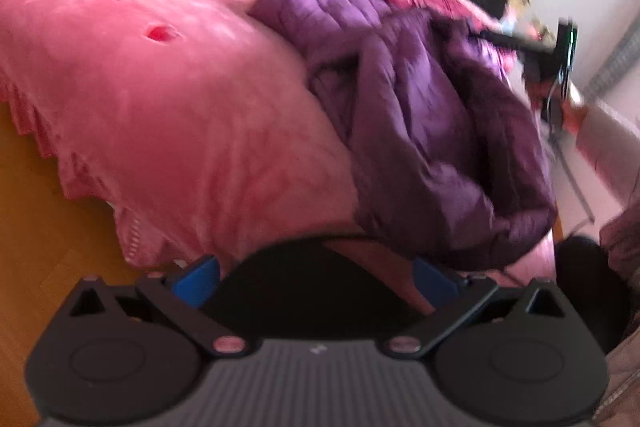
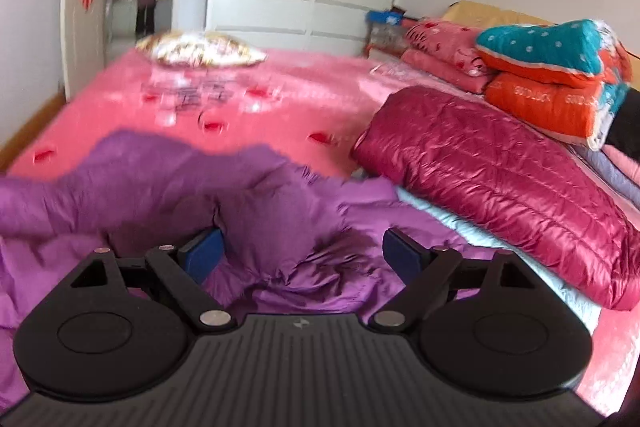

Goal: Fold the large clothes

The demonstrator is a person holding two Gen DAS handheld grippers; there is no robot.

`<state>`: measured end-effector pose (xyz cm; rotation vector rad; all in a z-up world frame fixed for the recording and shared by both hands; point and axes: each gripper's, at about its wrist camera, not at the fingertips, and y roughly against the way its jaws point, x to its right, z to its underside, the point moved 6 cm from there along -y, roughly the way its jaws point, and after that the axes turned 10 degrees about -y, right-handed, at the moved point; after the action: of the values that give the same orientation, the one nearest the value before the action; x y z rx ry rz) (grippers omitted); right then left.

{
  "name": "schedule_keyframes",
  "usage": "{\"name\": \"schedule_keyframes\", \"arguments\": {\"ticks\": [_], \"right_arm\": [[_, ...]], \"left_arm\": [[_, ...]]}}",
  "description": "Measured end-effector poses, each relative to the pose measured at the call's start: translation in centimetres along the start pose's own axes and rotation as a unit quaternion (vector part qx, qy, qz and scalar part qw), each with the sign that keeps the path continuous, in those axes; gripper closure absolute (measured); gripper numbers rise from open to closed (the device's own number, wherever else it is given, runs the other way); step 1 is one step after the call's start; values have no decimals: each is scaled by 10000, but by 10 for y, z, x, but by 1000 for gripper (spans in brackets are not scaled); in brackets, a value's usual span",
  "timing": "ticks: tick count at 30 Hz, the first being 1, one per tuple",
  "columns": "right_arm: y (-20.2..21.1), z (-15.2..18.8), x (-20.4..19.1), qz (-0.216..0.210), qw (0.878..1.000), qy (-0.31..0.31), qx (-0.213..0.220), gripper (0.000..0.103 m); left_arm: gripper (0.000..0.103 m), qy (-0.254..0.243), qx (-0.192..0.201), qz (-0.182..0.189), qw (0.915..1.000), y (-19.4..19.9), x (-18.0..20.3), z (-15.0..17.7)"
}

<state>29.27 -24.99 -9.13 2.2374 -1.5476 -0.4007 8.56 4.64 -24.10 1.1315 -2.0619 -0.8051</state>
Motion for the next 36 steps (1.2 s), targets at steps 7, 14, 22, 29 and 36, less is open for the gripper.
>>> {"name": "schedule_keyframes", "arguments": {"ticks": [7,14,22,29,36], "right_arm": [[-6,10,2,285,9947,933,-337,0],[-41,25,-26,172,9847,1566,-744,0],[-61,17,-6,-85,9966,454,-680,2],[-49,29,-12,-92,9982,-5,-594,55],[-15,17,6,348,9969,-701,51,82]], "left_arm": [[1,-598,-48,183,9980,-25,23,-8],[1,-1186,360,178,9921,-43,54,-38],[1,-895,1147,440,9884,-51,75,-78],[0,-165,1445,630,9874,-75,81,-99],[11,297,1819,528,9814,-74,77,-114]]}}
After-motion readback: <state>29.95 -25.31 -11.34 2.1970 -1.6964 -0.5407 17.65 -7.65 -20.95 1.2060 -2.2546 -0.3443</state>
